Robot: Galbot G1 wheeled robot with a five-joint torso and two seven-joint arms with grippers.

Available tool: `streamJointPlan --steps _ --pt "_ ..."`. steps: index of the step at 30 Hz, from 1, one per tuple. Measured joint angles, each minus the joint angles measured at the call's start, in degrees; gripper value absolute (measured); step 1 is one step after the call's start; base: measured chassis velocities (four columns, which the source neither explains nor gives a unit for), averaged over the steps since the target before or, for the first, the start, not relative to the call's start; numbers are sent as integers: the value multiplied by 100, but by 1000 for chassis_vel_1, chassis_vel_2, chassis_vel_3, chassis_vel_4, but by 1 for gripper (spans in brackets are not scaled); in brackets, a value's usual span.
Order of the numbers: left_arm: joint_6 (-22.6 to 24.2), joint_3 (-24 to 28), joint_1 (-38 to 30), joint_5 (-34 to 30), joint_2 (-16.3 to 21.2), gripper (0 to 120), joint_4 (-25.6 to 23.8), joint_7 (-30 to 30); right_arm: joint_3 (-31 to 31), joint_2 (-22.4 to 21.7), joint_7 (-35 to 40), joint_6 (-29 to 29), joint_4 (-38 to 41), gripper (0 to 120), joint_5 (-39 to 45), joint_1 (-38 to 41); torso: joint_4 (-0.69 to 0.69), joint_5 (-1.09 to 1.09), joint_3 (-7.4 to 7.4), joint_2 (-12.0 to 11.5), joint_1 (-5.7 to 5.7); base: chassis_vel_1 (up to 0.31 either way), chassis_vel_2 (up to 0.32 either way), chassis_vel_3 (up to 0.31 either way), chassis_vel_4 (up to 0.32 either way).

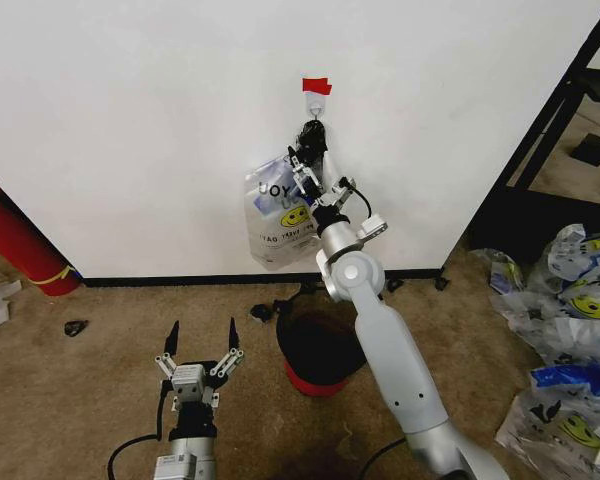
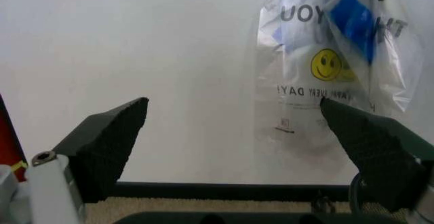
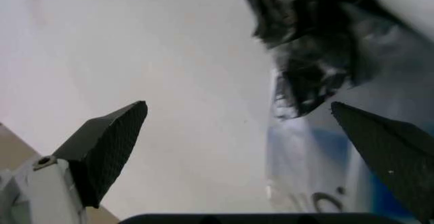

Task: Pick up the garbage bag from the wall and place it over the trash bin.

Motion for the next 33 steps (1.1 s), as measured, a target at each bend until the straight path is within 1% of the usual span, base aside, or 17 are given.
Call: streamJointPlan --steps 3,11,23,33 --pt "-4 11 -8 -2 -17 100 5 0 -87 57 -4 -5 73 100 -94 -53 0 0 0 0 0 0 0 0 0" --pt "-31 -38 60 5 -19 100 -76 -1 81 106 -8 21 -337 100 -63 209 1 0 0 1 0 0 0 0 0" --pt "-34 -6 16 -12 -10 100 -44 -3 151 87 1 20 -601 100 55 289 1 0 1 1 0 0 0 0 0" --pt "-59 6 91 4 -42 100 -45 -6 177 50 10 25 -582 100 161 423 0 0 0 1 0 0 0 0 0"
